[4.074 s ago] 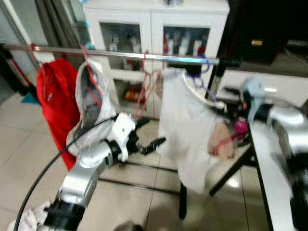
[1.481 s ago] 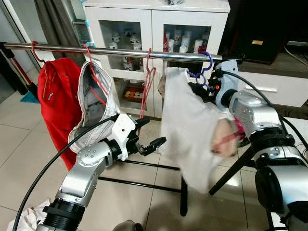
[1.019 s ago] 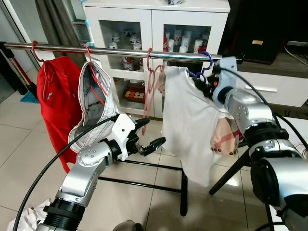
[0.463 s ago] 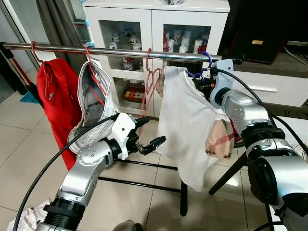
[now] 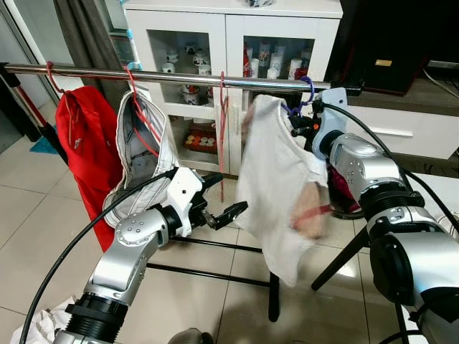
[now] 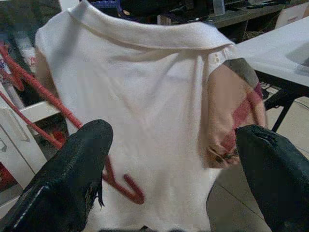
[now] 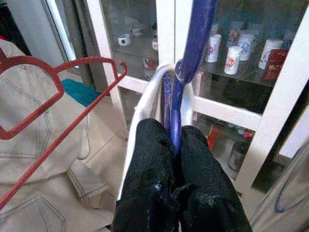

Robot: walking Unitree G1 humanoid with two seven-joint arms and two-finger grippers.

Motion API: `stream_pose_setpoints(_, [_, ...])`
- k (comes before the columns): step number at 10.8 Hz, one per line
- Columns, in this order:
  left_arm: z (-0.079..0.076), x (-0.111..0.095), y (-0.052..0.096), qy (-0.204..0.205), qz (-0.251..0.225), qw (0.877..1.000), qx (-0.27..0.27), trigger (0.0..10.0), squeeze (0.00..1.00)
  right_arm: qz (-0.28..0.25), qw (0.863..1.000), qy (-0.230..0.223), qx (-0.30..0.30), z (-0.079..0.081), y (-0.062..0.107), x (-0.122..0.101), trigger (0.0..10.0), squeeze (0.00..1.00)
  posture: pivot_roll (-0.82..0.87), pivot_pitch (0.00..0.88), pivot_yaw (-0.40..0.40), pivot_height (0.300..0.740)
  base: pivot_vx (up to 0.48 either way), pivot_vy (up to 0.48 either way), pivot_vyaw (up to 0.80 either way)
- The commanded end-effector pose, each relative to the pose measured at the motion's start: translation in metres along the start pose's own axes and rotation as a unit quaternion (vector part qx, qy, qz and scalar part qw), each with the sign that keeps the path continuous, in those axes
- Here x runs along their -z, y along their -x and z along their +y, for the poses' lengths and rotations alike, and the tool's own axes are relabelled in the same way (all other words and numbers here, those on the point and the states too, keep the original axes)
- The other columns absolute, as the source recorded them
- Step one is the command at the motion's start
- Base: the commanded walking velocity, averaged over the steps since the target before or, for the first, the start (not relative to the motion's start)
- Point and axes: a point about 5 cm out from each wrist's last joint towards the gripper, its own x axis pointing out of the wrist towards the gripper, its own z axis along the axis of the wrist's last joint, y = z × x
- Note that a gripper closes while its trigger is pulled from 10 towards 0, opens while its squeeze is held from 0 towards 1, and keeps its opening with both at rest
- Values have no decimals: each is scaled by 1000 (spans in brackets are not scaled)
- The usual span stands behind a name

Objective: Hang hanger

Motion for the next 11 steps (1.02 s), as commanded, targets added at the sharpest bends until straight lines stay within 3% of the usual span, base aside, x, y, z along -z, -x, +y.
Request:
stream_pose_setpoints(1, [2,3,0,-2,11,1000,-7,10000,0,-20,1000,11,-7,4,-1,-8,0,0,-90,0,64,740,0,0,0])
stream_pose_setpoints(3, [1,5,-3,-5,12,1000,-18,10000,0,-32,999,11,-5,5,0,-8,0,0,-93,0,63,740,0,0,0])
stream_pose_setpoints(4, [2,6,-4,-2,17,999,-42,10000,0,-65,998,18,9,3,2,-14,0,0,-93,0,63,740,0,0,0])
stream_pose_setpoints(6, [3,11,-1,6,19,995,-95,10000,0,-102,992,72,33,1,12,-20,0,0,-74,0,57,740,0,0,0])
stream_pose_setpoints(8, [0,15,2,12,21,994,-107,10000,0,-129,986,99,32,9,28,-18,0,0,-92,0,70,740,0,0,0])
stream_pose_setpoints(10, [2,18,2,19,23,992,-126,10000,0,-102,989,110,3,26,40,8,0,0,-92,0,69,740,-139,0,0])
stream_pose_setpoints(11, [5,20,4,20,27,990,-138,10000,0,-81,991,111,0,35,48,32,0,0,-86,0,68,740,-285,0,0])
